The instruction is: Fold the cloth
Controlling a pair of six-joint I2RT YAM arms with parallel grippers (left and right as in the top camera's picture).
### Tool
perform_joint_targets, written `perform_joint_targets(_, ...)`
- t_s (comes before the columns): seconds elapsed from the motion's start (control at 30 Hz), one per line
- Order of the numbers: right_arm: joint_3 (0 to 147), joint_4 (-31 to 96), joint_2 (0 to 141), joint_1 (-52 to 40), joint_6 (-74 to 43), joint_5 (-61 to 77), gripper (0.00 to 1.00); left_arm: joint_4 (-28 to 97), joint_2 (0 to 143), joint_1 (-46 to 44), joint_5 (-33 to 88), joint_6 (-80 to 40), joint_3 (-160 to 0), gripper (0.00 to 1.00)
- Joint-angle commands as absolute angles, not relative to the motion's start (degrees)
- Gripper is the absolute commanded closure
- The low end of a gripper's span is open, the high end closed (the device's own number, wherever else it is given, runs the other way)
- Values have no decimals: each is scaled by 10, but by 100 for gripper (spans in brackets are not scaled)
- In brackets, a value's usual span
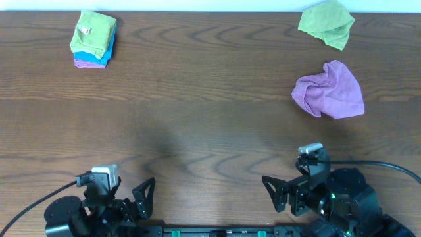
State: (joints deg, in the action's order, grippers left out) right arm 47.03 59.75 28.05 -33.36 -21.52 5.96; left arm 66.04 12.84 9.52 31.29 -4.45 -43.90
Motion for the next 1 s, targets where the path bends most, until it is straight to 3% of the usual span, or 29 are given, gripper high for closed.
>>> perform_joint_targets(0.0,470,599,277,-338,-222,62,1,662,124,92,296,-42,-438,5)
perform_joint_targets(0.17,470,599,277,-338,-222,62,1,592,117,67,206,-32,-427,5)
perform_joint_targets(0.3,470,599,277,-338,-222,62,1,475,98,1,196,55,-360,5)
perform_joint_targets(0.53,470,599,277,-338,-223,62,1,325,39,-10,191,66,-192,5)
perform_joint_targets(0.97,470,599,277,-338,-222,62,1,237,2,-16,190,56,-69,5)
